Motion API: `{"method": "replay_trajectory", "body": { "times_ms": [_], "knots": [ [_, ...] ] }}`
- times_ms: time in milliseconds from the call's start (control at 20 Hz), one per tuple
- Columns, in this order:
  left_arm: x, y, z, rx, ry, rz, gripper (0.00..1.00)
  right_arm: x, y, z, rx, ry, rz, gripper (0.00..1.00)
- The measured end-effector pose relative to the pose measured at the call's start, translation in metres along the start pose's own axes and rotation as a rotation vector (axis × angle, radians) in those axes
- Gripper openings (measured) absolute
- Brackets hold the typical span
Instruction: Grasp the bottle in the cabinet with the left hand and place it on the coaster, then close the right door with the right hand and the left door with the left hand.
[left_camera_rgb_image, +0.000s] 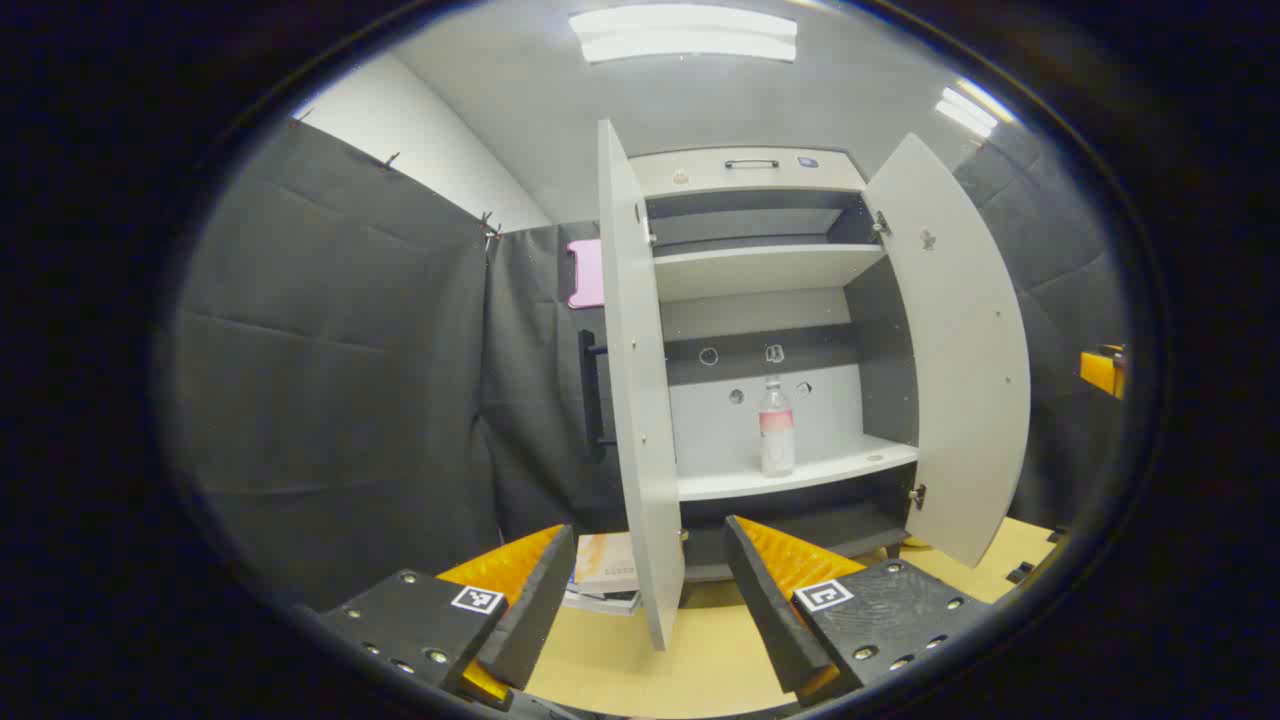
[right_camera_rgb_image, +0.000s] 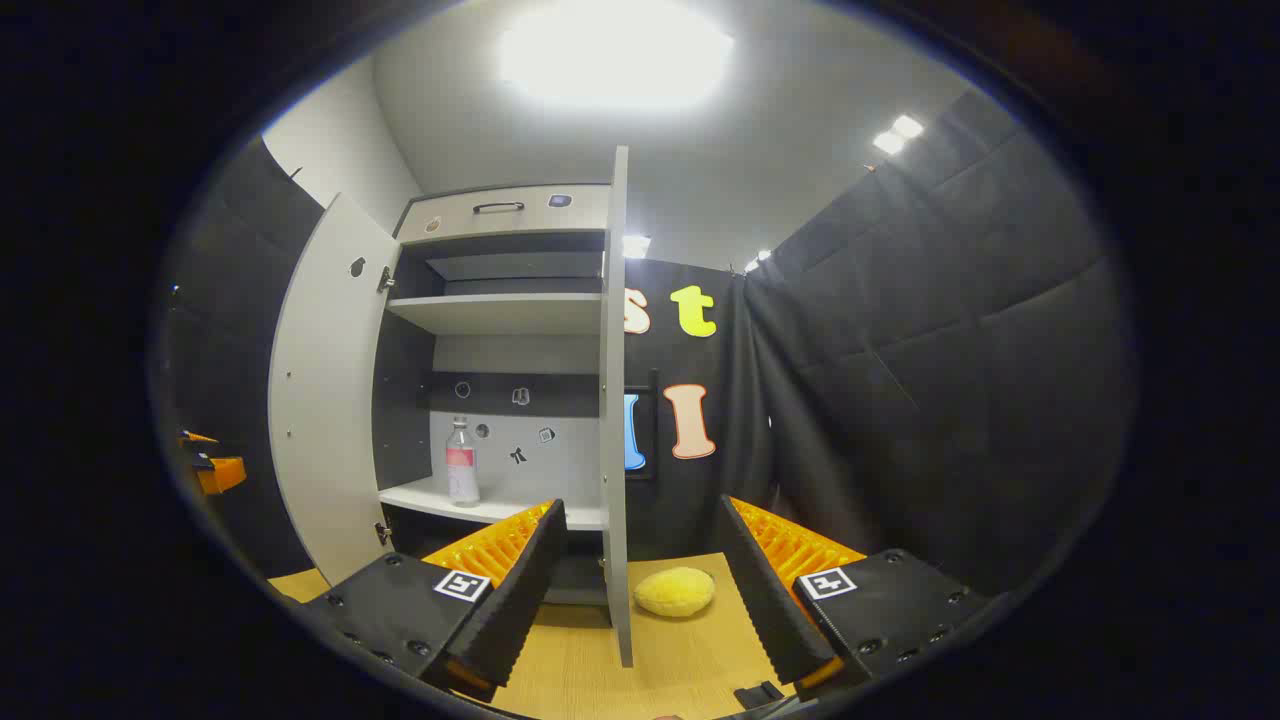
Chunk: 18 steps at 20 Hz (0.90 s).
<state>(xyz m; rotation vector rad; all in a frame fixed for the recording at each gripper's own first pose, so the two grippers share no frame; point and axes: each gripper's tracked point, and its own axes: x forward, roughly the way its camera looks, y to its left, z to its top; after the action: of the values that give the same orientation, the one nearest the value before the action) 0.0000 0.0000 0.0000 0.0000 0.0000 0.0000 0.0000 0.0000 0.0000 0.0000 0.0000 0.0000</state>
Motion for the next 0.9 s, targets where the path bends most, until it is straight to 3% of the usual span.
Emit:
{"method": "replay_trajectory", "body": {
  "times_ms": [50, 900],
  "knots": [
    [0.000, -0.001, 0.002, 0.002, -0.003, 0.001, 0.90, 0.001, 0.000, 0.000, 0.000, -0.003, 0.000, 0.96],
    [0.013, -0.010, 0.009, 0.031, -0.017, 0.012, 0.90, 0.014, -0.009, -0.001, 0.002, -0.001, -0.008, 0.96]
  ]
}}
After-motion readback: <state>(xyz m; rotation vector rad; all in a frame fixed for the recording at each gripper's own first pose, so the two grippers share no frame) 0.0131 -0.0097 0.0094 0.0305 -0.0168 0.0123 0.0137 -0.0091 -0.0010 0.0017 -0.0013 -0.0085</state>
